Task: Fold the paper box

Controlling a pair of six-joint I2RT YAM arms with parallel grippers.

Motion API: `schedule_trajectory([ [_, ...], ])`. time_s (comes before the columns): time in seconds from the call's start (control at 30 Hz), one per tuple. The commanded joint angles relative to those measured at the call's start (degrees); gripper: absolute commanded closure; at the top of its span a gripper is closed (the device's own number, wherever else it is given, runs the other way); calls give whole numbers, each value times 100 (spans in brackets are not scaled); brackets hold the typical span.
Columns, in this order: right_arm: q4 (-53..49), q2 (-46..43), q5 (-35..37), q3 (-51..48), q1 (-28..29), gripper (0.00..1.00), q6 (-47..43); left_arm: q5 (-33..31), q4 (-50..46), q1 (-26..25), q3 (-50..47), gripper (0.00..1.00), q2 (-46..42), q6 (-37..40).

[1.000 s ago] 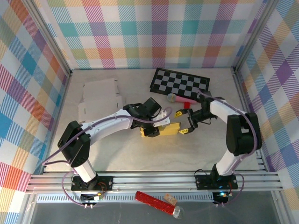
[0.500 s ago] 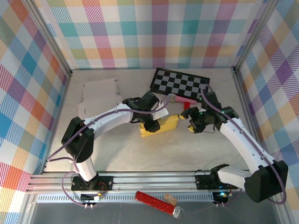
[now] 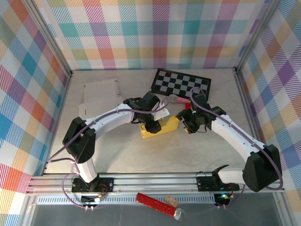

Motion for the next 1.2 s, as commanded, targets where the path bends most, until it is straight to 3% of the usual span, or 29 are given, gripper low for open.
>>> schedule_trajectory([
  [0.0, -93, 168, 130, 130, 31, 41, -8, 118, -354, 53, 74, 53, 193, -92],
  [0.27, -752, 365, 290, 277, 39, 53, -9, 71, -310, 105, 96, 51, 117, -205],
  [0.4, -859, 544, 307, 429, 113, 49, -96, 211, -232, 176, 95, 49, 88, -315],
  [0.8, -1104, 692, 299, 844, 205, 49, -292, 229, -270, 220, 87, 49, 5, -308],
  [0.97, -1066, 442, 465, 1260, 206, 44, -1280, 345, -284, 246, 69, 53, 8, -275],
  [1.17, -757, -191, 670, 1445, -39, 44, -3662, 398, -308, 281, 69, 54, -25, -226],
])
